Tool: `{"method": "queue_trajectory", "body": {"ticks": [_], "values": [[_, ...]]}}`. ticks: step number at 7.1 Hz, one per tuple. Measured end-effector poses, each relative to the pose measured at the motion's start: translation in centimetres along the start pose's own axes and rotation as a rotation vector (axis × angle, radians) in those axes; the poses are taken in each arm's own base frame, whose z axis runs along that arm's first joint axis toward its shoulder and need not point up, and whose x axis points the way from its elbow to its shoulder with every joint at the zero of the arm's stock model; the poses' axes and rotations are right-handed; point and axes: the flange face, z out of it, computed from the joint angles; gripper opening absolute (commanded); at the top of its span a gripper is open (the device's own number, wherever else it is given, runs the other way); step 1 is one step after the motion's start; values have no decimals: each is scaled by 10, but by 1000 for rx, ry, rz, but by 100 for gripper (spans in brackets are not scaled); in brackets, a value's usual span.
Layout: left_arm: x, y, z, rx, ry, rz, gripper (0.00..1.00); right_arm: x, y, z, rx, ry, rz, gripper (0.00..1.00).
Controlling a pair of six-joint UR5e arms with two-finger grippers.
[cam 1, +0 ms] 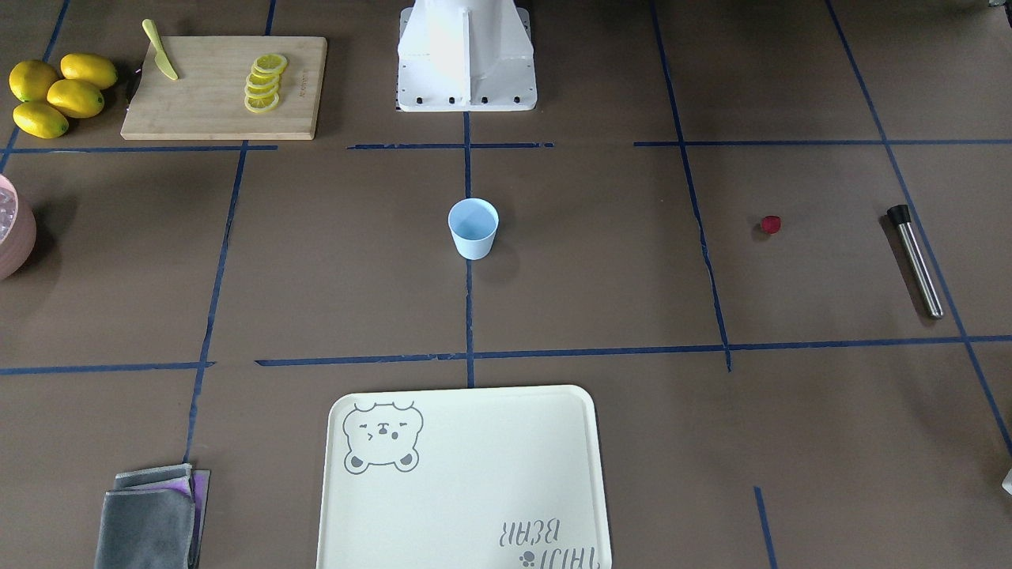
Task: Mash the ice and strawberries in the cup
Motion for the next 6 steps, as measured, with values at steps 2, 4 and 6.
{"method": "queue_trajectory", "body": {"ticks": [2, 4, 6], "values": [[2, 4, 1, 2, 0, 5, 100, 0, 0, 0, 0, -4, 7, 100], [-1, 7, 4, -3, 1, -2, 100, 0, 1, 1, -3, -4, 14, 100], [-3, 9, 7, -8, 4, -6, 100, 2, 2, 4, -7, -5, 17, 100]]}}
